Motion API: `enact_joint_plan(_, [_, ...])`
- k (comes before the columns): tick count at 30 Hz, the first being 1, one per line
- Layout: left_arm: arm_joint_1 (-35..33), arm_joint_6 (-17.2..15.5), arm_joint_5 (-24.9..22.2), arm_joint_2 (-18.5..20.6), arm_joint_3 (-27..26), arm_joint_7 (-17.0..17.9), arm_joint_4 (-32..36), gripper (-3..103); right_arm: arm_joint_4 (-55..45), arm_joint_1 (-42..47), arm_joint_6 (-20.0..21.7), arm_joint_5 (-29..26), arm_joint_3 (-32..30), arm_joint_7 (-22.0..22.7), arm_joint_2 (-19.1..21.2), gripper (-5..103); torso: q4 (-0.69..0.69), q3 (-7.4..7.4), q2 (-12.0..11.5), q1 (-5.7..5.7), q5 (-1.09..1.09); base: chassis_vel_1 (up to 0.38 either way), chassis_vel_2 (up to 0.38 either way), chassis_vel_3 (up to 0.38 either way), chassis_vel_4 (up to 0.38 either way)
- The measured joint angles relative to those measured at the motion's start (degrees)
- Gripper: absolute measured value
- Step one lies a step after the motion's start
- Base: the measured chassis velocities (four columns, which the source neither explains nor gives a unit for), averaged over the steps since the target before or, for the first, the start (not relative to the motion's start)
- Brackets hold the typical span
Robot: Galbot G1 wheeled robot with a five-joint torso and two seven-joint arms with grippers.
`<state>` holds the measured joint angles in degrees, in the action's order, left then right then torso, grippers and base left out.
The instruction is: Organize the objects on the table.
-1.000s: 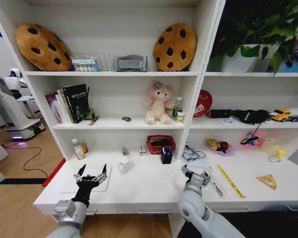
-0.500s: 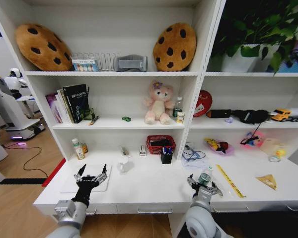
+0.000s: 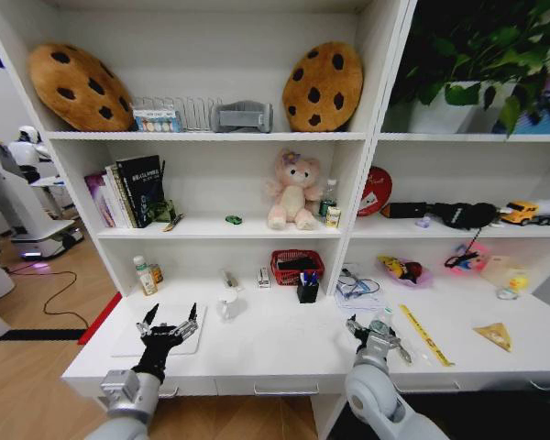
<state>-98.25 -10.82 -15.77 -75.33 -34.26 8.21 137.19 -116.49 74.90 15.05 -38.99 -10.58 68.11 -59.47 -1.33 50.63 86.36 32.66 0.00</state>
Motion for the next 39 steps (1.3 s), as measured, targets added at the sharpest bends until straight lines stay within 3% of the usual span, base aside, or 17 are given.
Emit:
enact_joint_plan(4, [0.0,0.0,0.0,0.0,0.0,0.0,0.0,100,0.48,1.32,-0.54,0.36,-1.98,1.21,-0.85,100,0.0,0.0,0.0,0.0,0.0,0.0,0.0,0.0,0.0])
enact_joint_plan(10, [0.0,0.0,0.0,0.0,0.0,0.0,0.0,100,2.4,1.03,-0.75,-1.52,-6.48,-2.07,-0.83,100,-0.01,0.0,0.0,0.0,0.0,0.0,0.0,0.0,0.0])
enact_joint_plan(19, [0.0,0.0,0.0,0.0,0.0,0.0,0.0,100,4.92,-3.18,0.12,-6.69,-7.09,-6.22,-0.76,100,0.0,0.0,0.0,0.0,-0.01,0.0,0.0,0.0,0.0])
enact_joint_plan(39, [0.0,0.0,0.0,0.0,0.0,0.0,0.0,100,12.29,-5.82,2.02,-8.35,-7.37,-13.26,-1.31,100,0.0,0.0,0.0,0.0,0.0,0.0,0.0,0.0,0.0])
